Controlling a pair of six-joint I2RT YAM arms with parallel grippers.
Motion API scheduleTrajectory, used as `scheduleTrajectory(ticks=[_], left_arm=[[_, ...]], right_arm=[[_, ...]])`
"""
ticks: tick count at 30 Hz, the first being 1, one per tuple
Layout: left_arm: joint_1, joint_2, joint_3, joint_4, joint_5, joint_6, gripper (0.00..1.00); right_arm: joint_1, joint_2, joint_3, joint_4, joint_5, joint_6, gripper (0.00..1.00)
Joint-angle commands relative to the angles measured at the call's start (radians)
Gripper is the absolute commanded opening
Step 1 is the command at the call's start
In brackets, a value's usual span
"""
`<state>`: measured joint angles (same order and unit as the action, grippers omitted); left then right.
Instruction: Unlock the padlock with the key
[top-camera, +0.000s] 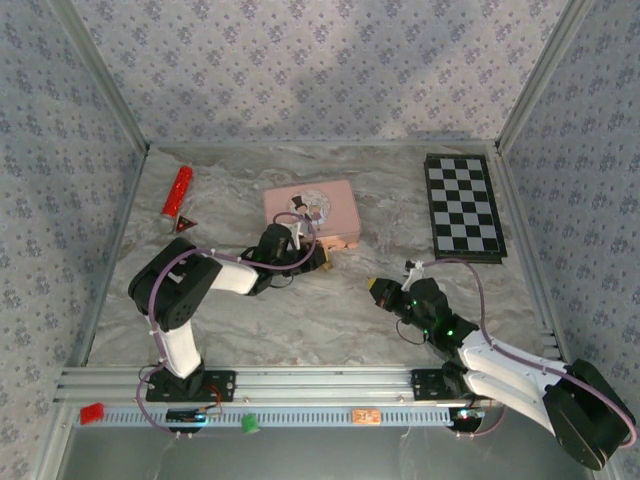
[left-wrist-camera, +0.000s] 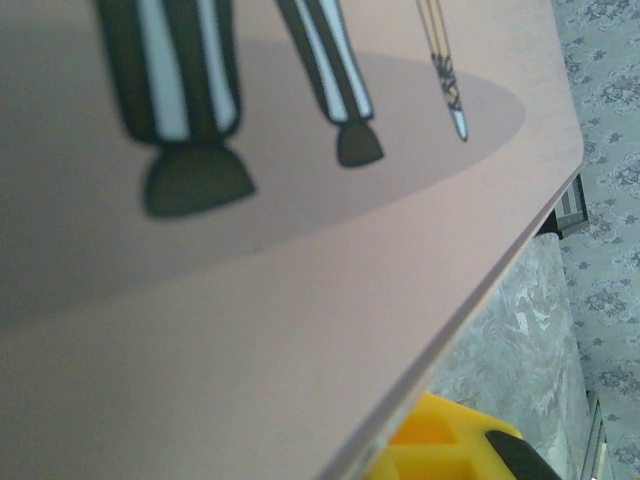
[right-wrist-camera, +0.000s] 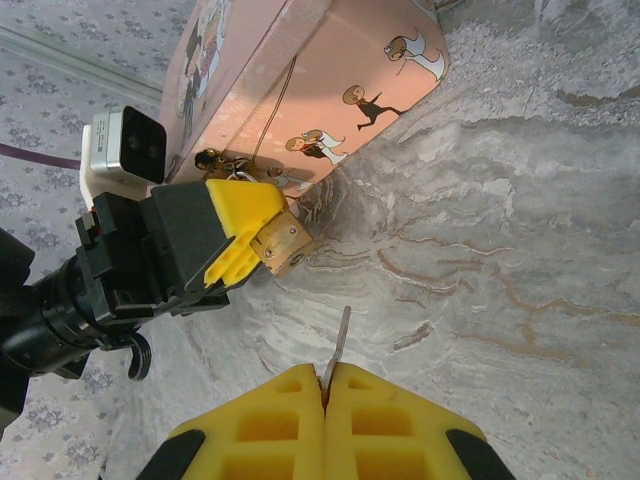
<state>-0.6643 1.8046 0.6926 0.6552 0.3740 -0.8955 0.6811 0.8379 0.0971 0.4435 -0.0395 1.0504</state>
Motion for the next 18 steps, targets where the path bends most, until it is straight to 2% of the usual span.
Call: scheduleTrajectory(ticks=[1,18], left_arm=[[-0.039,0.058,-0.044,-0.154,0.082,-0.095,0.17],[-0.081,0.06,-0.026,-0.224,-0.042,-0.063,0.32]], right_arm=[[-0.002,-0.016,0.012,-0.017,0.026,-0.004,0.0],[-0.007,-0.063,-0.008,-0.038,0.039,0.003,0.0]])
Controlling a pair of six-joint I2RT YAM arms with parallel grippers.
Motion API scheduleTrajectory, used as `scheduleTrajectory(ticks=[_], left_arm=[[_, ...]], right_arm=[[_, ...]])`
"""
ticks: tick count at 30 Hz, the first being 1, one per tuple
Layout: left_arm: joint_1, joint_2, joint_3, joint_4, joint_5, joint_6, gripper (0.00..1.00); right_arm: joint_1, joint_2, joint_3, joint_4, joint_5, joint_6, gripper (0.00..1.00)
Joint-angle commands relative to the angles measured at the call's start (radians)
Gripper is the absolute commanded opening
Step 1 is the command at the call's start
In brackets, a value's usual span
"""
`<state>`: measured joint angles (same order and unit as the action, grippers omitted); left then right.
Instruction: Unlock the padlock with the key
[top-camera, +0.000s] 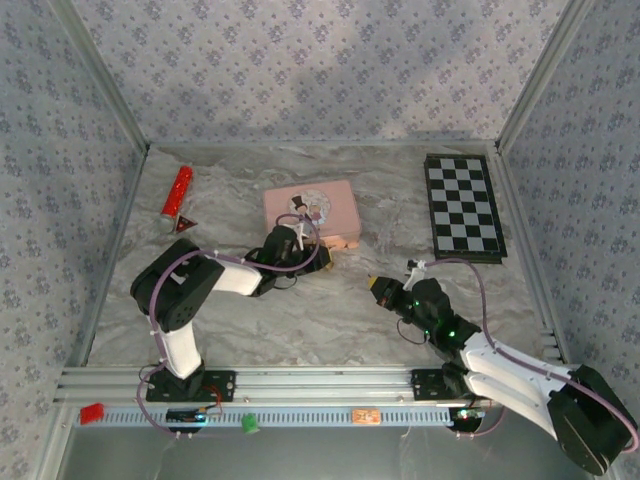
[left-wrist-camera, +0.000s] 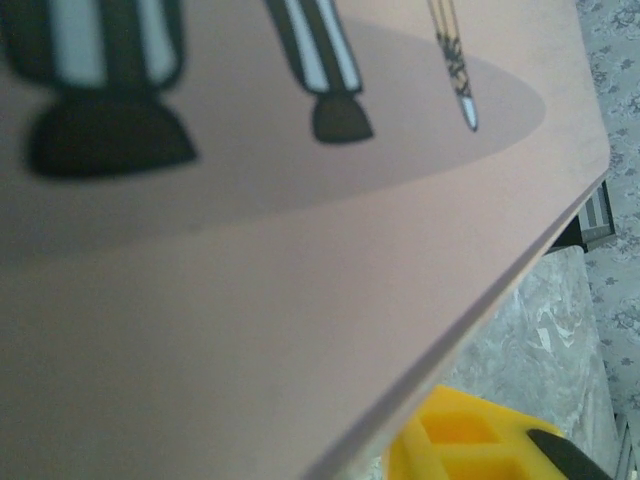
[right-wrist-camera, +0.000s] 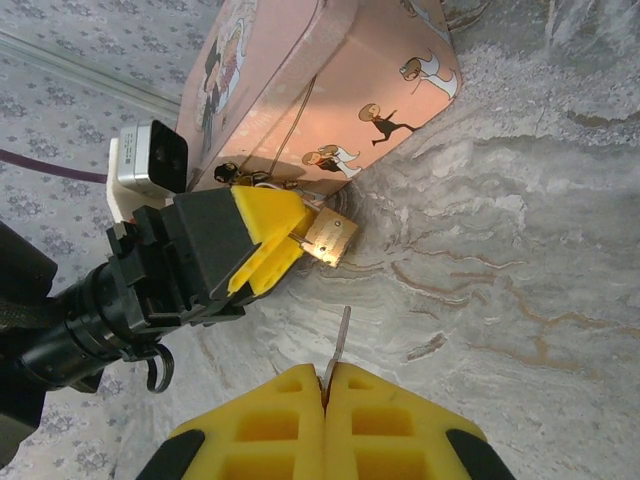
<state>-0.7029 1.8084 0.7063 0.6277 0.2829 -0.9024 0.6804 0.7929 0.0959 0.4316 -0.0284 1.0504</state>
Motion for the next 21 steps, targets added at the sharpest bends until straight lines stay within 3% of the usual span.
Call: scheduleTrajectory(ticks=[1,4,9,13,21], left_arm=[[-0.047,0.051,-0.048,-0.181,0.035,-0.058,0.33],[-0.07,0.042,-0.079,-0.12,-0.038,-0.08,0.4],[-0.11,0.073,-0.117,0.023,-0.174,-0.139,0.43],[-0.135,0.134,-0.109,0.1,-0.217,-0.177,0.43],[-0.16,0.07,-0.096,-0.13,-0.329,-0.191,0.51]], right_arm=[[-0.007,-0.021,-0.009,-0.028,0.028,0.003,0.0],[-0.01,-0.027,-0.012,-0.027,0.029,0.004,0.0],[-0.013,-0.043,-0.021,-0.021,0.028,0.009,0.0],[-0.023,-0.071,-0.025,-0.044,0.021,0.01,0.0],[-0.052,-0.133,-0.042,-0.078,0.015,0.02,0.0]])
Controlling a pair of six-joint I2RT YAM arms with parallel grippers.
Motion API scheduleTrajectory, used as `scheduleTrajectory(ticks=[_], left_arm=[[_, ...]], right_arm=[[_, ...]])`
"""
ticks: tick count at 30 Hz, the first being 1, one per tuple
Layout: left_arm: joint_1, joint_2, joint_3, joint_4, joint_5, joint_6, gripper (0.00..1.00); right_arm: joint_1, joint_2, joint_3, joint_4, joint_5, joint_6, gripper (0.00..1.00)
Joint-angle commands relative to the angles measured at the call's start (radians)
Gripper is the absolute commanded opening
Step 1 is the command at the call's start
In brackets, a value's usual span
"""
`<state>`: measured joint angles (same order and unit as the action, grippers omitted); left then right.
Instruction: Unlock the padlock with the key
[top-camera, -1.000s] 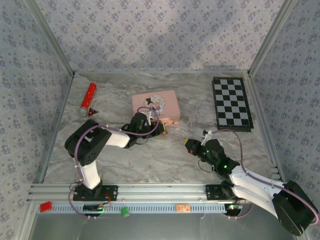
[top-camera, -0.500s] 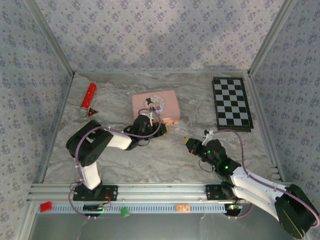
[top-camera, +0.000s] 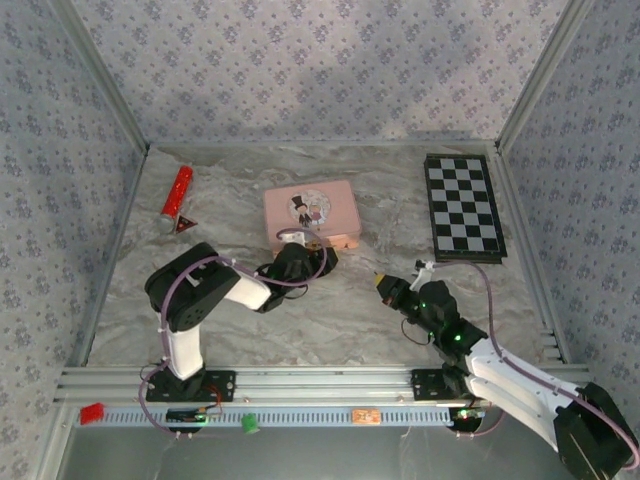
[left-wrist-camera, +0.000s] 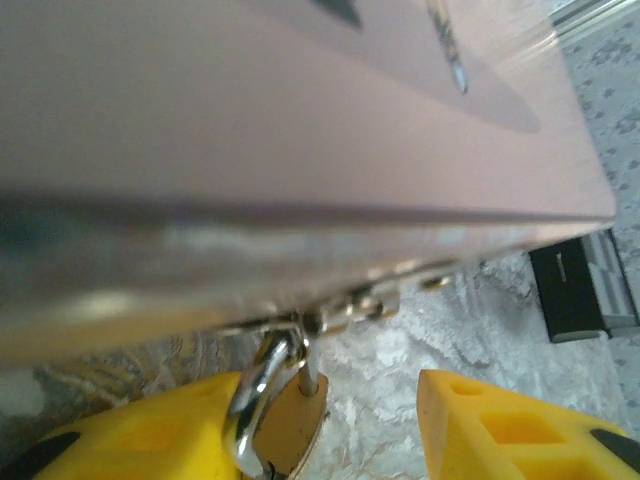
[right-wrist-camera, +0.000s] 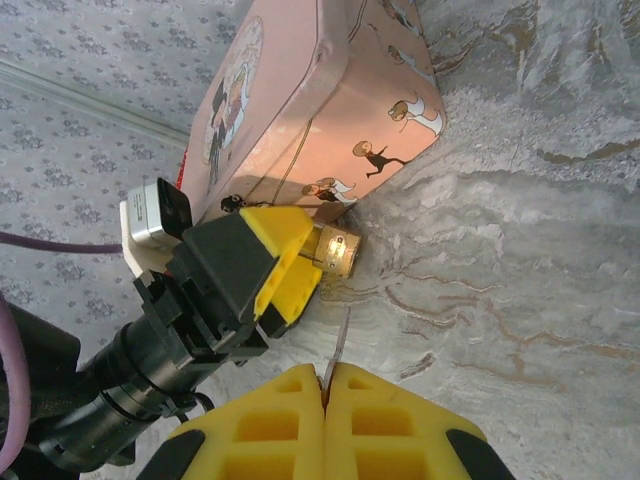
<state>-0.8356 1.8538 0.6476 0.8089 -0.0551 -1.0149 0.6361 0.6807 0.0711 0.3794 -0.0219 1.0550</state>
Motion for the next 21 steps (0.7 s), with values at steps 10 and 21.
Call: scheduleTrajectory(ticks=[10,21], left_arm=[[-0.065,0.079,0.079,-0.353,0.047,-0.004,0.54],[-0.045,0.14,0.126,-0.34,0.063,-0.017,0.38]], right_arm=[[-0.029,-0.025,-0.019,-0.03,-0.01,0.019,0.0],[-0.041,-0.029,-0.014,-0.029,-0.027,0.023,0.0]])
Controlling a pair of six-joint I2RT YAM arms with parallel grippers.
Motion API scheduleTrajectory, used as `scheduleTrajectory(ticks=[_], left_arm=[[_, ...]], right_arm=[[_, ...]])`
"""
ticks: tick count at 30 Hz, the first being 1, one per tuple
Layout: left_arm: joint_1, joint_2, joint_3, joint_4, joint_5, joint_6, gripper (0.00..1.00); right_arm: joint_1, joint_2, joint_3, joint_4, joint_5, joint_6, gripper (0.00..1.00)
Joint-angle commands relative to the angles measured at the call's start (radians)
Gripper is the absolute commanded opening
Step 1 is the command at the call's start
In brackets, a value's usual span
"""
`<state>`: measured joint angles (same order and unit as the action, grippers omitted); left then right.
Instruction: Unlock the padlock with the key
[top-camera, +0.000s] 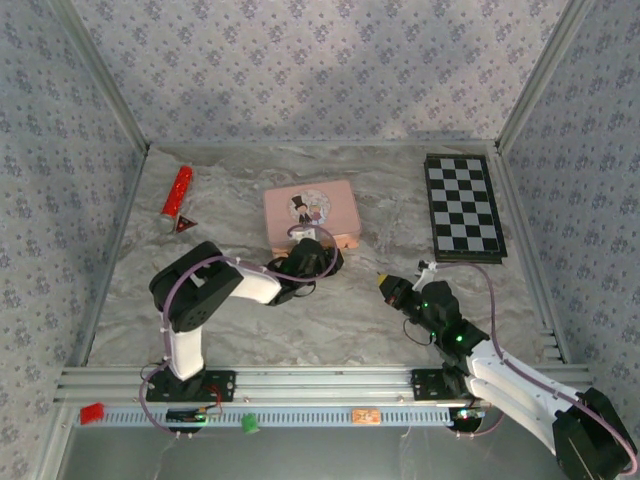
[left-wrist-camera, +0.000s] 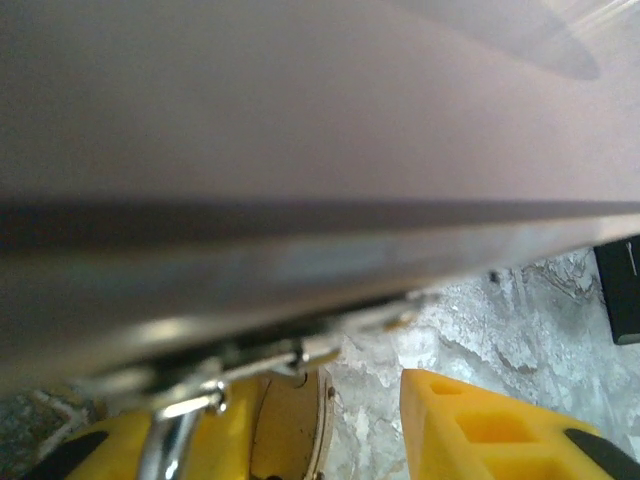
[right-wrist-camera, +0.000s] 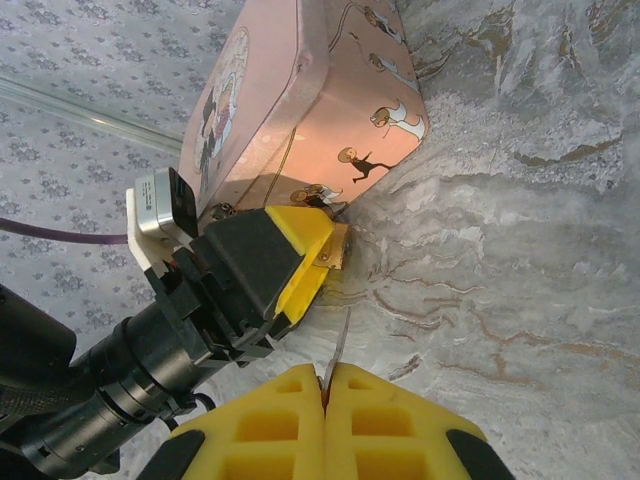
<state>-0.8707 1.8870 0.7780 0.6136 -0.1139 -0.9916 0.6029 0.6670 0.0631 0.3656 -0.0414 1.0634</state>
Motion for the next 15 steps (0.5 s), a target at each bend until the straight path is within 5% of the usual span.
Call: scheduleTrajectory(ticks=[1,15], left_arm=[[-0.007,0.109,-0.008,-0.142,0.121,-0.045,0.36],[0.002,0.0,-0.126,-0.031,0.163,-0.03,0.19]], right_arm=[[-0.009,-0.017,-0.005,-0.018,-0.008,0.015,0.0],[-0.014,-0.013,0.005,-0.066,-0.023,0.01,0.0]])
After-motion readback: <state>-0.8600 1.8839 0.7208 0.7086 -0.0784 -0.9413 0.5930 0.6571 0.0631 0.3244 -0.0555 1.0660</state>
